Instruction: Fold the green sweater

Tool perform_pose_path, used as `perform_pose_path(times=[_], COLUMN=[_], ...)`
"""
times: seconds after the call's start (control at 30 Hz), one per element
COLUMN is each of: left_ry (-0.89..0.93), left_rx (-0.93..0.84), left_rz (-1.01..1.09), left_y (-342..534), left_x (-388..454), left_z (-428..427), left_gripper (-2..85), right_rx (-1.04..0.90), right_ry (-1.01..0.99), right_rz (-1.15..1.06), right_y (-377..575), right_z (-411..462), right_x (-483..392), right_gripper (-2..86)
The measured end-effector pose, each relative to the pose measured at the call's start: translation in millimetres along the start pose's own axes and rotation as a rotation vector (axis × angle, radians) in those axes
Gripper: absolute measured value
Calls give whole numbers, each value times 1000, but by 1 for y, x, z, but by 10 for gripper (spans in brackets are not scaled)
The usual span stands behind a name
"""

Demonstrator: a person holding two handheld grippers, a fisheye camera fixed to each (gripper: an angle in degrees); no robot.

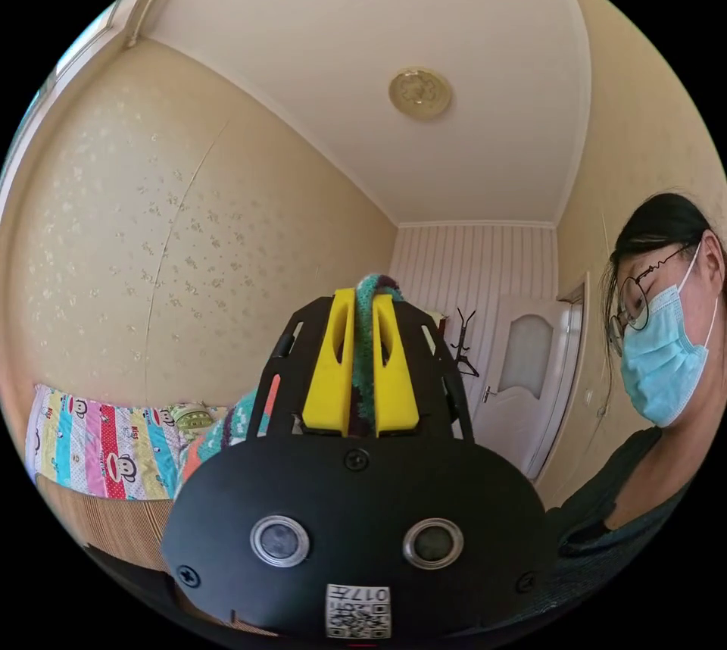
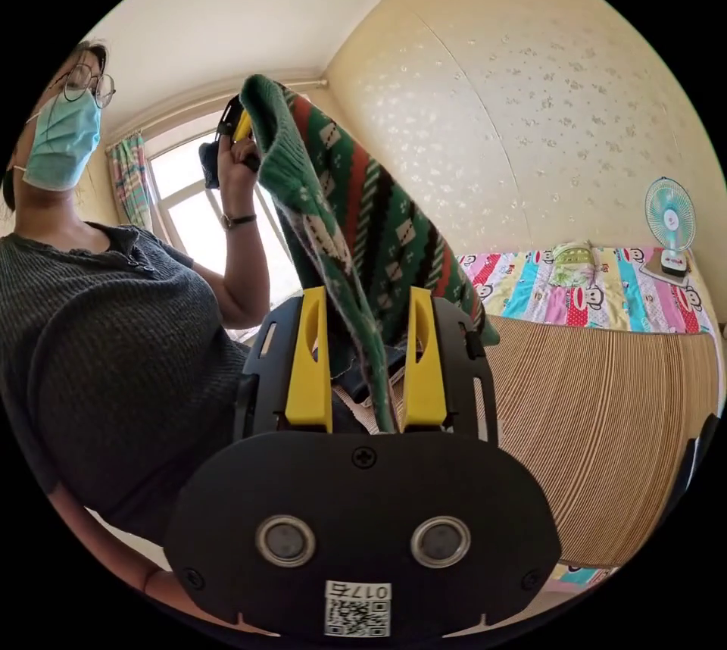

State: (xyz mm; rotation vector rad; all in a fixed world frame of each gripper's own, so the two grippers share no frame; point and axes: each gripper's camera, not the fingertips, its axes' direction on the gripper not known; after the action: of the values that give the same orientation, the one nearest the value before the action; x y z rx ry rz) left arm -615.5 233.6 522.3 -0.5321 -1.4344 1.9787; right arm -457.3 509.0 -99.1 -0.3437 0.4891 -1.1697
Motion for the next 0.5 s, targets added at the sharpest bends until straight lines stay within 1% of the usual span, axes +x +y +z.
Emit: perform_pose_path(times=[0.03, 0.07, 0.1, 0.13, 0.17, 0.2, 0.33, 0.4, 0.43, 0.5], left_ry=[14, 8, -3, -32, -63, -74, -93, -63, -29, 41], left_rx=[7, 14, 17, 17, 16, 13, -73, -136, -198, -333], left_rz=[-13, -20, -24, -30, -35, -38, -87, -94, -87, -10], left_y=[-4, -8, -10, -14, -18, -19, -31, -34, -36, -32], left_x=[-6, -12, -14, -21, -29, -35, -94, -126, -148, -176], left_z=[-1, -1, -1, 0, 0, 0, -5, -11, -15, -16], left_gripper=[41, 41, 41, 41, 41, 41, 42, 42, 42, 44], right_rx=[-7, -45, -116, -165, -282, -316, -172, -26, 14, 175], right_ry=[-22, -99, -178, -191, -136, -45, 115, 206, 224, 257], right_rz=[-8, -26, -71, -96, -139, -139, 4, 48, 49, 46], right_y=[0, -3, -7, -9, -13, -18, -50, -76, -83, -103], right_z=[3, 12, 28, 38, 59, 66, 27, -25, -39, -96], right_x=[4, 13, 15, 15, 11, 11, 42, 55, 55, 50], right_gripper=[142, 137, 117, 99, 73, 57, 41, 38, 38, 36])
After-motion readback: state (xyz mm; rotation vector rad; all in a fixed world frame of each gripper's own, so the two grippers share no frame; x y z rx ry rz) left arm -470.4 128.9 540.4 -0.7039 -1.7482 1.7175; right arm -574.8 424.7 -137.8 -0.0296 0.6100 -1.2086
